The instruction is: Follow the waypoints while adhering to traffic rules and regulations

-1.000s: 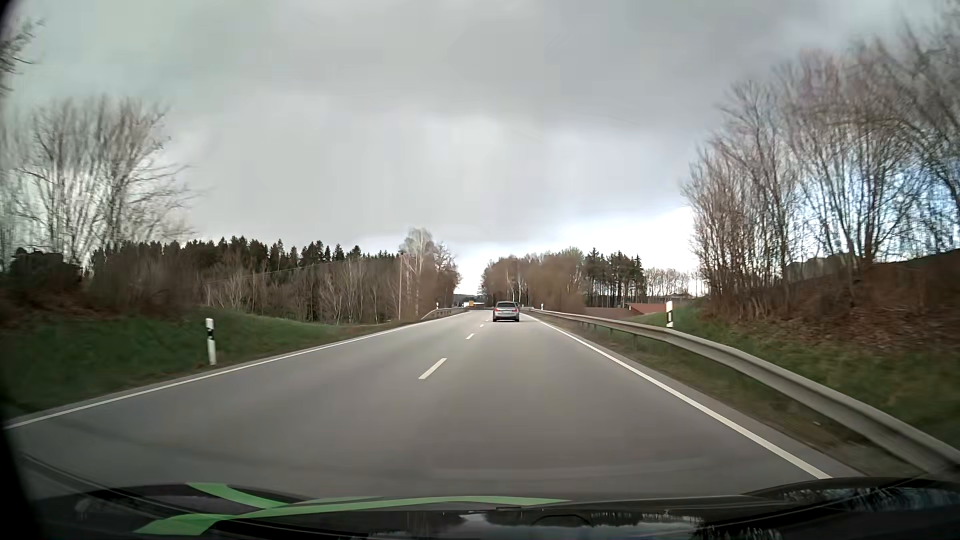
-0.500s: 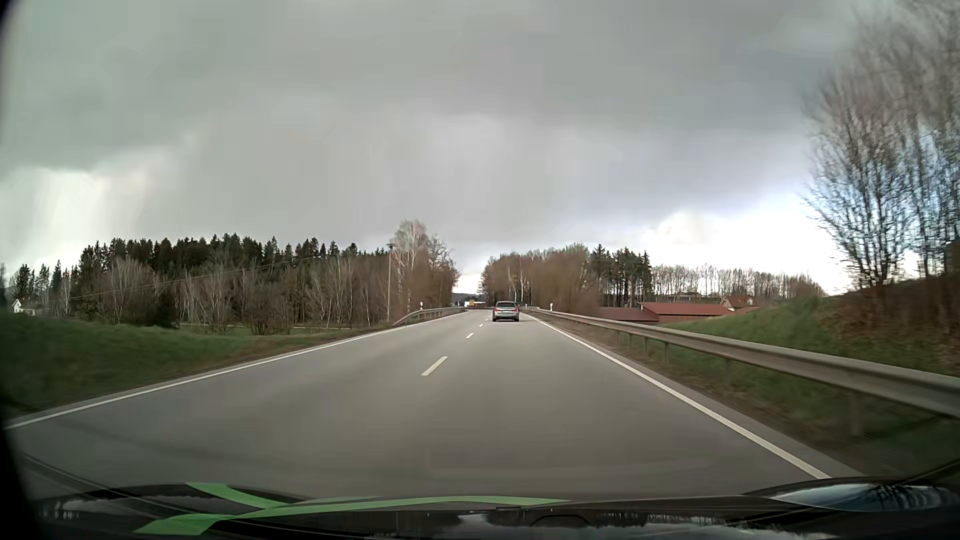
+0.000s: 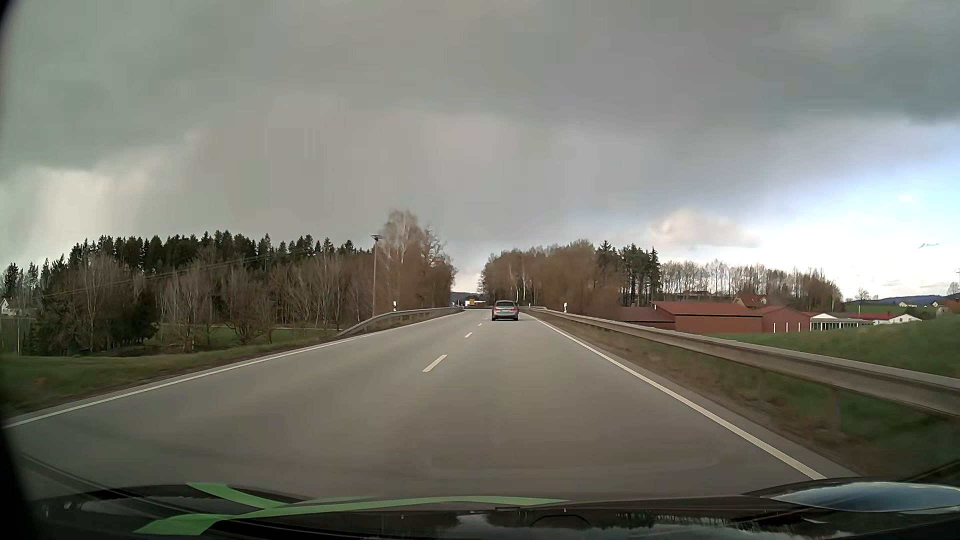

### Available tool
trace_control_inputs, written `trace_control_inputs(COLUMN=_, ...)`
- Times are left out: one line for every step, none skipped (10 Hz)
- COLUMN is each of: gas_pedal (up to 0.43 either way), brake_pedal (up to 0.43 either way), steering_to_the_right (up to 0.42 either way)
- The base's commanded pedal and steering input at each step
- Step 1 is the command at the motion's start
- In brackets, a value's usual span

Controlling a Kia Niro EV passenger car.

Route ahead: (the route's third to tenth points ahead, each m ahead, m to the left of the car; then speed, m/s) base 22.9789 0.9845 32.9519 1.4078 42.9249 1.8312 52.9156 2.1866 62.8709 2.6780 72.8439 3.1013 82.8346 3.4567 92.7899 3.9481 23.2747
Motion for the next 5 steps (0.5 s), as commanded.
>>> trace_control_inputs(gas_pedal=0.15, brake_pedal=0.0, steering_to_the_right=-0.003)
trace_control_inputs(gas_pedal=0.15, brake_pedal=0.0, steering_to_the_right=-0.003)
trace_control_inputs(gas_pedal=0.15, brake_pedal=0.0, steering_to_the_right=-0.003)
trace_control_inputs(gas_pedal=0.15, brake_pedal=0.0, steering_to_the_right=-0.003)
trace_control_inputs(gas_pedal=0.15, brake_pedal=0.0, steering_to_the_right=-0.003)
